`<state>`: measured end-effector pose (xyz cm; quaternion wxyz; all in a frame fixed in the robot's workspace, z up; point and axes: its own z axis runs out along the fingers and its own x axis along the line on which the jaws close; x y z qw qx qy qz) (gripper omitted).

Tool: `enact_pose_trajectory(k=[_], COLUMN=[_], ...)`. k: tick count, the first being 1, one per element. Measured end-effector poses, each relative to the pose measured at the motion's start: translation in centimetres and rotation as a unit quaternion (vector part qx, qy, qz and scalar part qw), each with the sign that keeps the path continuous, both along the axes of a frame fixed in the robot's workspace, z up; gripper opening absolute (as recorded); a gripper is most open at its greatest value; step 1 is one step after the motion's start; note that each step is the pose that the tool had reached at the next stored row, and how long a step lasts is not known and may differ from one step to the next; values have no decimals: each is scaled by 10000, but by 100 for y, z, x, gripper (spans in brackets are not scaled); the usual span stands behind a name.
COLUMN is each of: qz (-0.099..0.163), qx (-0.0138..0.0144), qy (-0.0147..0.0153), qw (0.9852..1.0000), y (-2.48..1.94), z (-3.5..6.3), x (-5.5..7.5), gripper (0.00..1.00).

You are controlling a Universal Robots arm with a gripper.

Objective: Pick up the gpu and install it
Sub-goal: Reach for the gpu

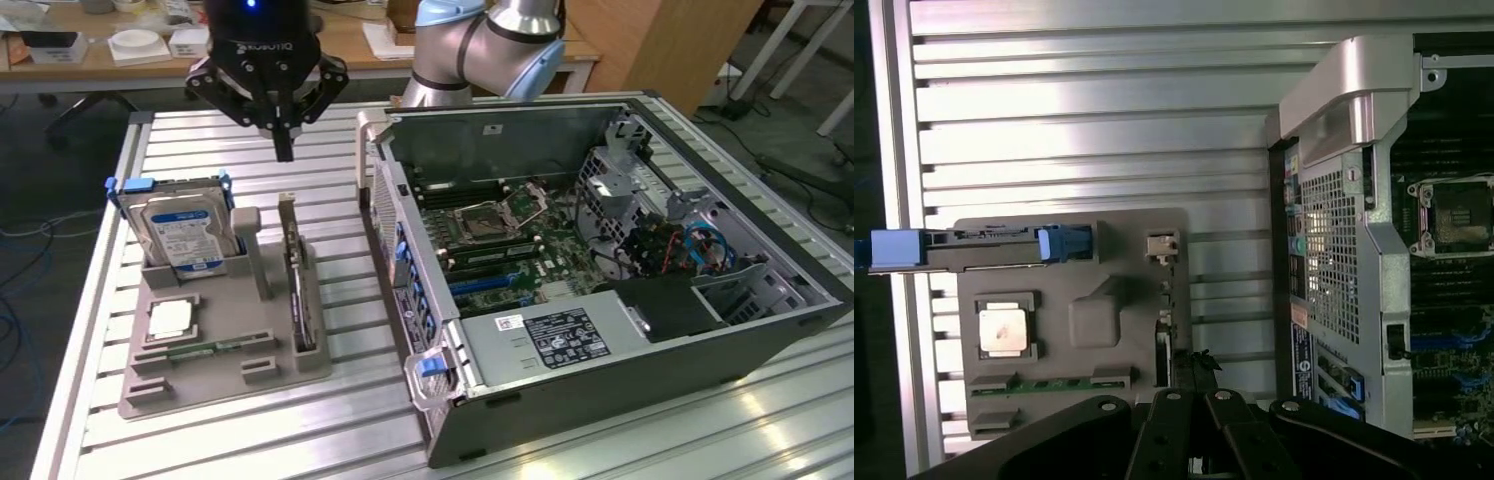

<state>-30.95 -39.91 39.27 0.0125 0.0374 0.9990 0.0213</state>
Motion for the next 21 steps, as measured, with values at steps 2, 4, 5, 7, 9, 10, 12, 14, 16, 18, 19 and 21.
enact_pose_trajectory(k=[2, 4, 5, 7, 9, 10, 12, 14, 16, 18, 19, 21], qz=[0, 0, 0, 0, 0, 0, 0, 0, 0, 0, 0, 0], qx=[0, 0, 0, 0, 0, 0, 0, 0, 0, 0, 0, 0], qy=[0, 0, 0, 0, 0, 0, 0, 0, 0, 0, 0, 0], qw=[10000, 10000, 10000, 10000, 10000, 10000, 10000, 10000, 10000, 10000, 10000, 10000], y=[0, 0, -1, -1, -1, -1, -1, -1, -1, -1, -1, -1], z=[0, 0, 0, 0, -1, -1, -1, -1, -1, -1, -1, -1], x=[-21, -44, -55, -77, -98, -109, -130, -147, -148, -149, -149, -149], gripper=[10, 10, 10, 10, 10, 10, 10, 10, 10, 10, 10, 10])
